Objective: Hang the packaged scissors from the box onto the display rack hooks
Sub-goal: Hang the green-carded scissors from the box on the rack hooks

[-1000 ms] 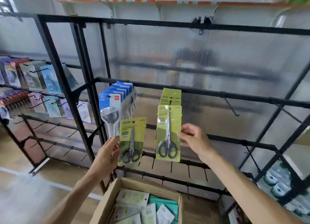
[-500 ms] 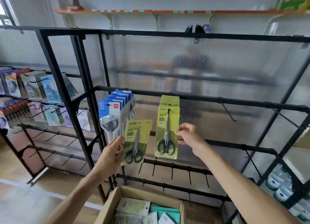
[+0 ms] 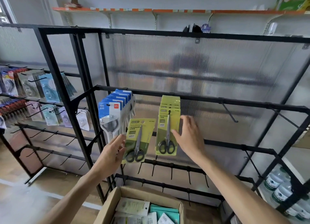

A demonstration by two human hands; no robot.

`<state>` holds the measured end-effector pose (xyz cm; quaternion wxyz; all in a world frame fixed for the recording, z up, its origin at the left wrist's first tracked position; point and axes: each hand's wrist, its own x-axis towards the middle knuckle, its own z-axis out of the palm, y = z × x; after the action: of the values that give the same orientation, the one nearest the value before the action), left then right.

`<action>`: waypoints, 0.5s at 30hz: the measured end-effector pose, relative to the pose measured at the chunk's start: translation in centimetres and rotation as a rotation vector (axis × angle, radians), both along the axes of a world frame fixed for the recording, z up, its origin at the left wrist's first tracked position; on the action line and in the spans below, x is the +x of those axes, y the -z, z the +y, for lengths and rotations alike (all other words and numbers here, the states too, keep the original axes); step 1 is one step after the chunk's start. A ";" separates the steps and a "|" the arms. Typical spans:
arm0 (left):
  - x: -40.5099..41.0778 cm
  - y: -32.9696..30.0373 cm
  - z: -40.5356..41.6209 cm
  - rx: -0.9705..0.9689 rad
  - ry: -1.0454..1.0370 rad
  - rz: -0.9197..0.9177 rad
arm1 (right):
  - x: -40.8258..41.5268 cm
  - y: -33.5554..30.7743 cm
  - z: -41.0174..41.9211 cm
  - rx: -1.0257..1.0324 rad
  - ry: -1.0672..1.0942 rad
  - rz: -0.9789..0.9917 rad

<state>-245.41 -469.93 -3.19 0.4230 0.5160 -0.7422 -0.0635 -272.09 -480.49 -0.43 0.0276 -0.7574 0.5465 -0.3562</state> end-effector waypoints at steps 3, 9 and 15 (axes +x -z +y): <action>-0.2 -0.4 -0.2 -0.015 0.025 -0.011 | 0.4 -2.3 2.4 -0.008 -0.187 0.117; -0.9 -1.4 -0.9 0.003 0.074 -0.057 | 1.5 -5.1 4.8 -0.205 -0.358 0.075; -1.3 -0.9 -1.3 0.146 0.126 -0.171 | 0.7 -6.2 3.7 -0.061 -0.382 -0.044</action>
<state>-246.66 -471.19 -2.28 0.3148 0.5011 -0.7999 -0.0996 -271.42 -476.84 5.80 0.0838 -0.8397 0.3813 -0.3775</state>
